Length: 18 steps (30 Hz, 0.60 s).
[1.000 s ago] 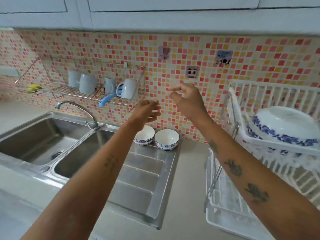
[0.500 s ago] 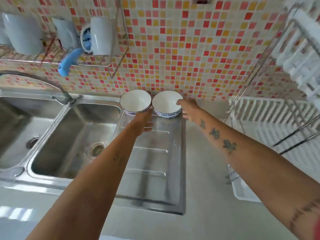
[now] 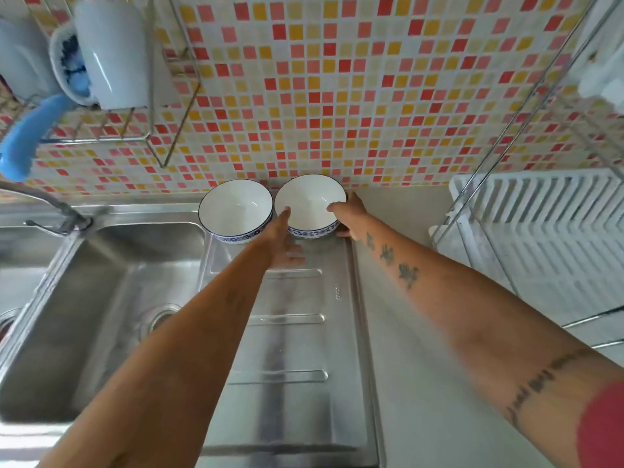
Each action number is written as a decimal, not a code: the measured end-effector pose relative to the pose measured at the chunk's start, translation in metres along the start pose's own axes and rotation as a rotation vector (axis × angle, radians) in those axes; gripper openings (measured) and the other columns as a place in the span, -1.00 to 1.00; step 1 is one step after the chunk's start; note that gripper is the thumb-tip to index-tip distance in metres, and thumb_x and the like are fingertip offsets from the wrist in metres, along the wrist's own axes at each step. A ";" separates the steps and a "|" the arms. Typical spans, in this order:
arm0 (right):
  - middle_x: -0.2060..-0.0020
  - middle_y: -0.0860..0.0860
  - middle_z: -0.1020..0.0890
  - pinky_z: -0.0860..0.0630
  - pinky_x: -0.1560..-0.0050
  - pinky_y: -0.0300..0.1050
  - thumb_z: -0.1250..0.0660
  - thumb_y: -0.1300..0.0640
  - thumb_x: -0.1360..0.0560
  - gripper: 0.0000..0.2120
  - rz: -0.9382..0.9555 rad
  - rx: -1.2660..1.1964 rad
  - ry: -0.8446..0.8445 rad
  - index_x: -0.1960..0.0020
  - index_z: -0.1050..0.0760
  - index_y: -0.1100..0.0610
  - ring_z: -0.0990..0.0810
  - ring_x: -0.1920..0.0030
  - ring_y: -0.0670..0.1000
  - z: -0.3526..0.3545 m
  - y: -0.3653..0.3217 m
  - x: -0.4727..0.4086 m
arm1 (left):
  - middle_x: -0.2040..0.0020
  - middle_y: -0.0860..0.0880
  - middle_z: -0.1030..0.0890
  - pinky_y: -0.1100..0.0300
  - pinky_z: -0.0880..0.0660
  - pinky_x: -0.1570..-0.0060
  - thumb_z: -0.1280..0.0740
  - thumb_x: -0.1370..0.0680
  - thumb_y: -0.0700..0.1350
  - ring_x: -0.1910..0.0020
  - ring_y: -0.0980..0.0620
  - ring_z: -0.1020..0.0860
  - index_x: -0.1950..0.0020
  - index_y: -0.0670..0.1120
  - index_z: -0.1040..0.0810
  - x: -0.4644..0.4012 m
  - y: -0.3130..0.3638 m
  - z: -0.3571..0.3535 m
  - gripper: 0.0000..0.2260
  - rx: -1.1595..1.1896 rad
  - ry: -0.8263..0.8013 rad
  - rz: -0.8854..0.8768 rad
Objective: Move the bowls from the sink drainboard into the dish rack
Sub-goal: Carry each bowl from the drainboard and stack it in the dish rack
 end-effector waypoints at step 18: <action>-0.24 0.13 -0.54 -0.51 -0.14 0.00 -0.05 0.42 -0.41 -0.49 0.336 -0.184 0.200 -0.30 -0.42 0.14 -0.50 -0.20 0.15 0.030 -0.031 0.066 | -0.16 -0.26 -0.54 -0.27 -0.54 -0.09 -0.13 -0.58 0.27 -0.08 -0.32 -0.56 -0.44 -0.09 -0.30 0.084 0.013 -0.032 -0.42 0.335 -0.113 -0.284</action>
Point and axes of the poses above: each hand's wrist, its own x-axis away from the middle knuckle, its own z-axis out of the back of the hand, y = z × x, the point moved 8 cm from there along -x, towards the middle knuckle
